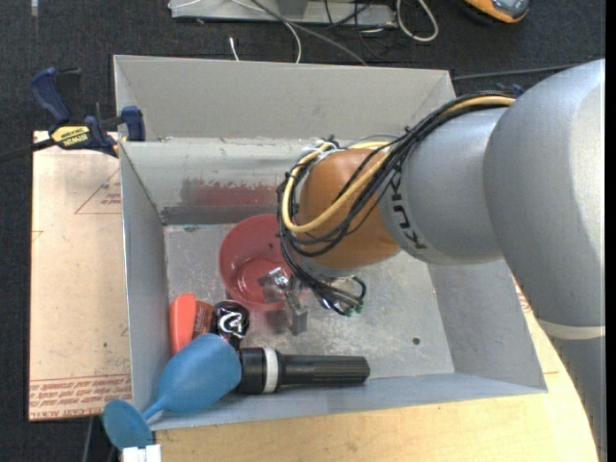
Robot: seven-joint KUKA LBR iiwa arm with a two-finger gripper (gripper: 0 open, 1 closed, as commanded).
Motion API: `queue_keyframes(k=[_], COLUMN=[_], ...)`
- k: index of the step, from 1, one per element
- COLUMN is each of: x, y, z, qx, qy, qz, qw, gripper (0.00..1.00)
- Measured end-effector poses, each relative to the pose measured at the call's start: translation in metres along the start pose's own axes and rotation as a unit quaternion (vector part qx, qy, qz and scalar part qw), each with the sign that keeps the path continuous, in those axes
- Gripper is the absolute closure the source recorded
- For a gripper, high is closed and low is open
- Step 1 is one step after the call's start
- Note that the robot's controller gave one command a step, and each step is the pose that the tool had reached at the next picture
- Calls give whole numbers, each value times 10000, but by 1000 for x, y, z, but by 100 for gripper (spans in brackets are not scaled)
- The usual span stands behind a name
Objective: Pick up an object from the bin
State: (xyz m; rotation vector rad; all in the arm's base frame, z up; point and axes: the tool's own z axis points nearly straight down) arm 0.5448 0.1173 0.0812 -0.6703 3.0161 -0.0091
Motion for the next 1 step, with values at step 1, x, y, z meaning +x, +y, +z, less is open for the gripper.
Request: queue_keyframes(k=[1], x=[-54], y=[46], z=[1], qx=[-7], qy=[-35], qz=[-324], qw=[9995], gripper=[100])
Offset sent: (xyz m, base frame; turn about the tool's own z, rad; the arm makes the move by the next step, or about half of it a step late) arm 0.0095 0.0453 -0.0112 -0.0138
